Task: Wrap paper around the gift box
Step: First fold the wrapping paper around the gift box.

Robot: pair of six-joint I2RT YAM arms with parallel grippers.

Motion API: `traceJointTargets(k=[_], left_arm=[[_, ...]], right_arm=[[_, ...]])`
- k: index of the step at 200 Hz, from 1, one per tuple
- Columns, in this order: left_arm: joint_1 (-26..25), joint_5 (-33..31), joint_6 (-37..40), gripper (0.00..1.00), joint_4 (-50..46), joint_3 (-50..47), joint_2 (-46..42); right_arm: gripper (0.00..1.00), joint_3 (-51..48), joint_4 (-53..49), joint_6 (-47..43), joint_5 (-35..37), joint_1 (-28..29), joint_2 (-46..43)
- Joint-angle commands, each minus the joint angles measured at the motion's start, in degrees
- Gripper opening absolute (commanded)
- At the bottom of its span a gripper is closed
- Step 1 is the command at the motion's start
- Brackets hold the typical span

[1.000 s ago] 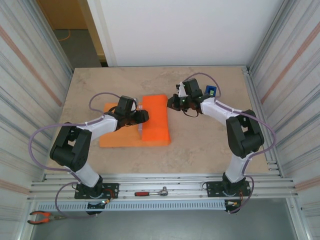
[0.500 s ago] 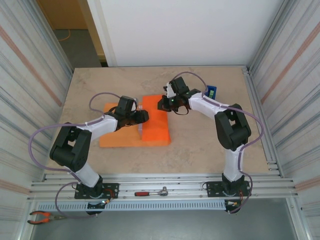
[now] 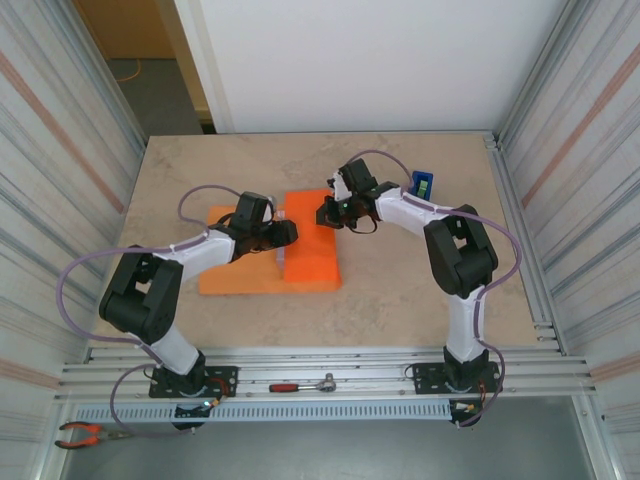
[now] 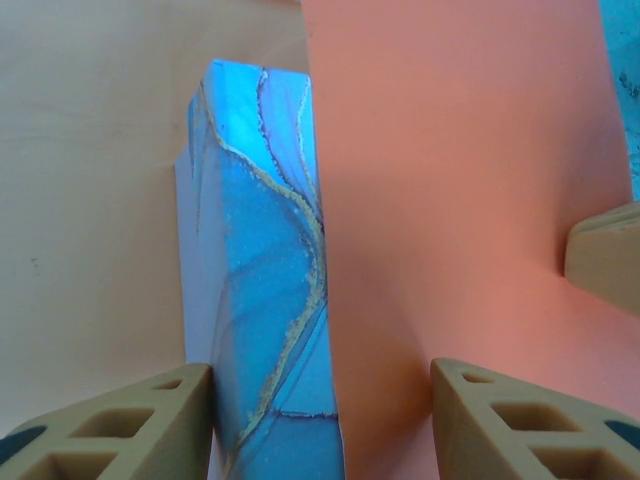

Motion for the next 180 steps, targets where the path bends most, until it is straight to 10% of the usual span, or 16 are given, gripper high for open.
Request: traceJointTargets(k=[1, 180], left_arm=[[-0.2, -1.4, -0.3, 0.57, -5.9, -0.1, -2.7], [31.2, -2.9, -7.0, 0.7, -10.5, -21.0, -22.6]], right_arm=[[0.0, -3.0, -1.8, -1.4, 2.2, -0.9, 0.7], [0.0, -4.3, -0.8, -1.5, 1.7, -0.4, 1.8]])
